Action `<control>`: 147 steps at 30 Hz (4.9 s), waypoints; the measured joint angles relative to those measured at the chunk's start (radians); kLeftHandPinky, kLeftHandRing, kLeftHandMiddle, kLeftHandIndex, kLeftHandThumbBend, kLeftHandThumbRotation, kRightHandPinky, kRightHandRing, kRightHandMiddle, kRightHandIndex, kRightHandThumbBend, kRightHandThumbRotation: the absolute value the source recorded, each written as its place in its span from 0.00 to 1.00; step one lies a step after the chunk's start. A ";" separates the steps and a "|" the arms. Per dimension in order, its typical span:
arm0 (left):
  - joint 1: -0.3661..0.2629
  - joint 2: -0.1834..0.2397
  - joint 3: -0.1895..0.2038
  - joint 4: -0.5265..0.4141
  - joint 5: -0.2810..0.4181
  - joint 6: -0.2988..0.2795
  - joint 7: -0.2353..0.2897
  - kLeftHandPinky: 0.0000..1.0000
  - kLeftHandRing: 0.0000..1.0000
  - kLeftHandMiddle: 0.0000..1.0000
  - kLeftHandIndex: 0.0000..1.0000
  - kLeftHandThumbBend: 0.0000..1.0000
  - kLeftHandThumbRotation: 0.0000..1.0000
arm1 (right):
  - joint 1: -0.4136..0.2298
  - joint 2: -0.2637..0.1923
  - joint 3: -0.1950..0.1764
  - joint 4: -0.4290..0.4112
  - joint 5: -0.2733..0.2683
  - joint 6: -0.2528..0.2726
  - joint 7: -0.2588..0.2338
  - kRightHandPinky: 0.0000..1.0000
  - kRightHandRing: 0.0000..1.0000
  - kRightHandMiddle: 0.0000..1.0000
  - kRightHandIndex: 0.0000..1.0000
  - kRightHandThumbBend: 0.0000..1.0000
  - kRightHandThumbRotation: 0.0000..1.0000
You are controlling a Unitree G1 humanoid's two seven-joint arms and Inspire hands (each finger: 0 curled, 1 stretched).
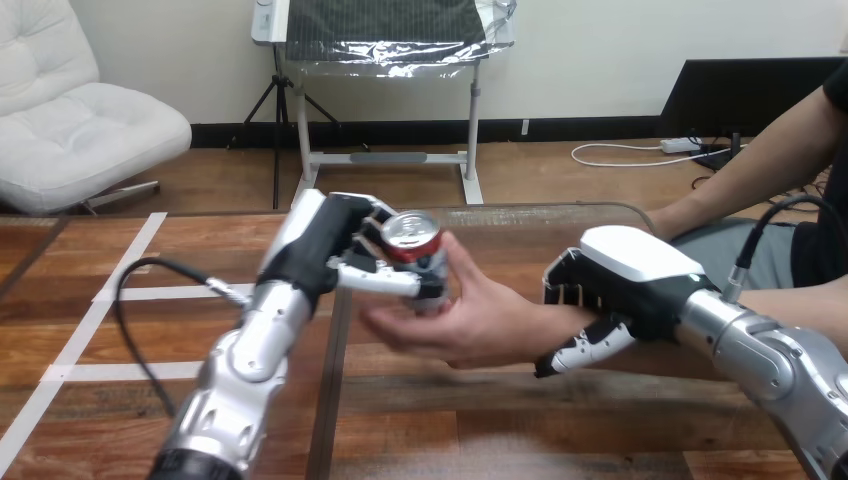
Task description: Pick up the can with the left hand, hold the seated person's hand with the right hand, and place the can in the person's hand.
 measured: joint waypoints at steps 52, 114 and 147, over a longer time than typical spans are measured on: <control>-0.077 -0.077 -0.016 0.178 -0.001 -0.084 0.042 0.26 0.31 0.38 0.43 0.68 0.00 | 0.026 -0.016 -0.027 -0.075 0.025 0.074 0.046 0.30 0.34 0.39 0.42 0.66 0.28; 0.346 -0.100 -0.030 -0.366 -0.105 -0.043 -0.065 0.86 0.93 0.94 0.93 1.00 0.90 | 0.217 -0.015 -0.163 -0.365 0.170 0.209 0.162 0.67 0.83 0.87 0.91 0.90 1.00; 0.590 -0.133 0.002 -0.578 -0.171 -0.186 0.054 0.93 0.96 0.93 0.93 0.85 1.00 | 0.374 0.117 -0.261 -0.497 0.348 0.171 0.074 0.80 0.93 0.97 0.98 0.86 1.00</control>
